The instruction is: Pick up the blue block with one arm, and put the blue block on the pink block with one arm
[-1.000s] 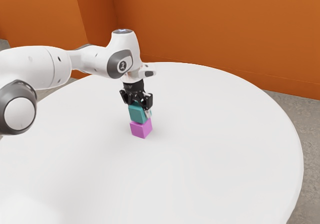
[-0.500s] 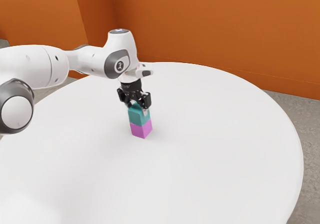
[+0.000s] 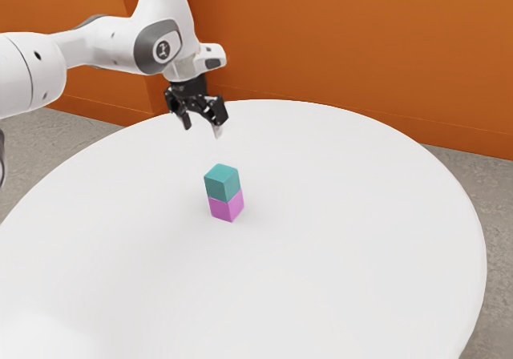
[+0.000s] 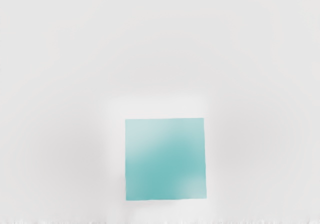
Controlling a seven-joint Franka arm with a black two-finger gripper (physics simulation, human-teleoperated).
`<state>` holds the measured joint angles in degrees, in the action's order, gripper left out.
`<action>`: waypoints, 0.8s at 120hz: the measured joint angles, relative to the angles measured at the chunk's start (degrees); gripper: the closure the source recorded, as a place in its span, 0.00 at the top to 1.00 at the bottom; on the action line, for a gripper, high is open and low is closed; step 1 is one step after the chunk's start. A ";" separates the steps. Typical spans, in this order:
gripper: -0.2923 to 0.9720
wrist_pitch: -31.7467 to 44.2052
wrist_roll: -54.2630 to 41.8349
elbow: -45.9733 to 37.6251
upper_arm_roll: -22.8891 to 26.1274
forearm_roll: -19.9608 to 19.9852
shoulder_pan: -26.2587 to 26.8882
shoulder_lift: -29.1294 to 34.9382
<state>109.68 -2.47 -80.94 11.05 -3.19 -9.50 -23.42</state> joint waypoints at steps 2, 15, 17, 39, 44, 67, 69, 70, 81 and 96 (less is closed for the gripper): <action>0.76 -0.14 -0.06 -0.01 -0.05 0.06 0.00 -0.02; 0.76 -0.81 -0.41 -0.03 -0.15 0.29 0.00 -0.45; 0.76 -0.89 -0.46 -0.03 -0.16 0.32 0.00 -0.47; 0.77 -1.68 -0.74 -0.04 -0.23 0.37 0.01 -0.53; 0.77 -1.79 -0.79 -0.04 -0.23 0.38 0.01 -0.53; 0.77 -2.04 -1.01 -0.01 -0.24 0.39 0.01 -0.81; 0.77 -2.06 -1.02 0.00 -0.24 0.40 0.01 -0.80; 0.77 -2.07 -1.03 -0.01 -0.24 0.41 0.01 -0.80; 0.77 -2.15 -1.10 0.00 -0.24 0.43 0.01 -0.80; 0.77 -2.13 -1.15 0.04 -0.33 0.39 0.01 -1.41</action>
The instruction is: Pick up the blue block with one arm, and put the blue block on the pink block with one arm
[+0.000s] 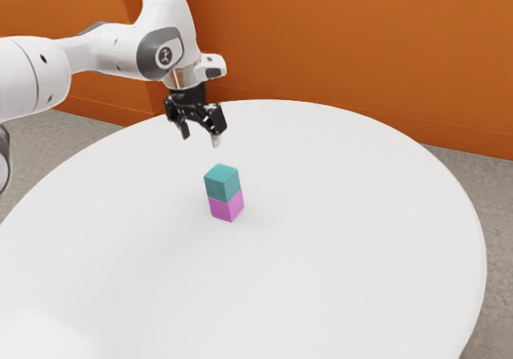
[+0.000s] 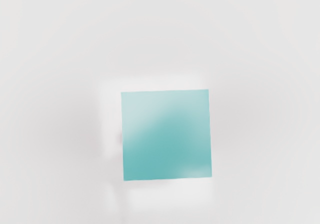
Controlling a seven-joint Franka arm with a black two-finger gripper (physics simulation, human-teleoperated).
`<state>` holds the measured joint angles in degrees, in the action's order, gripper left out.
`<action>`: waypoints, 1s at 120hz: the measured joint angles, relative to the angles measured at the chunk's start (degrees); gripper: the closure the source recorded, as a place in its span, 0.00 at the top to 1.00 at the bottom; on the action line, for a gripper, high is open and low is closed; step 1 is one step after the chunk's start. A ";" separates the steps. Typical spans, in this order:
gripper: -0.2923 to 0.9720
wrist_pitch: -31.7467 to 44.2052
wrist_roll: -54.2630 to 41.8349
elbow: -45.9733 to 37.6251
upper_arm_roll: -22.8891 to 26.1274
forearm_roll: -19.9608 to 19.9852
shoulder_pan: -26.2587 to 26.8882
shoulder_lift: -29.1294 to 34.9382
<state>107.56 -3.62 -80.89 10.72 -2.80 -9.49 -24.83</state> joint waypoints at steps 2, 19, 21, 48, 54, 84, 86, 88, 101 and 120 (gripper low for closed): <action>0.77 0.01 -0.01 0.00 -0.02 -0.01 0.00 -0.05; 0.77 0.10 -0.02 -0.03 -0.15 -0.06 0.00 -0.20; 0.77 0.10 -0.02 -0.04 -0.18 -0.06 0.00 -0.19; 0.77 -0.03 0.05 -0.08 -0.26 0.02 0.00 -0.26; 0.77 -0.06 0.06 -0.08 -0.26 0.04 0.01 -0.26; 0.77 -0.18 0.32 -0.08 -0.29 0.08 0.07 -0.84; 0.77 -0.20 0.35 -0.12 -0.28 0.08 0.05 -0.69; 0.77 -0.25 0.38 -0.23 -0.26 0.08 0.03 -0.51; 0.77 -0.68 0.51 -0.52 -0.19 0.08 0.00 0.35; 0.77 -1.26 0.66 -0.52 0.15 0.19 0.00 1.03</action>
<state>106.29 -2.96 -81.42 10.87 -2.62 -9.49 -23.79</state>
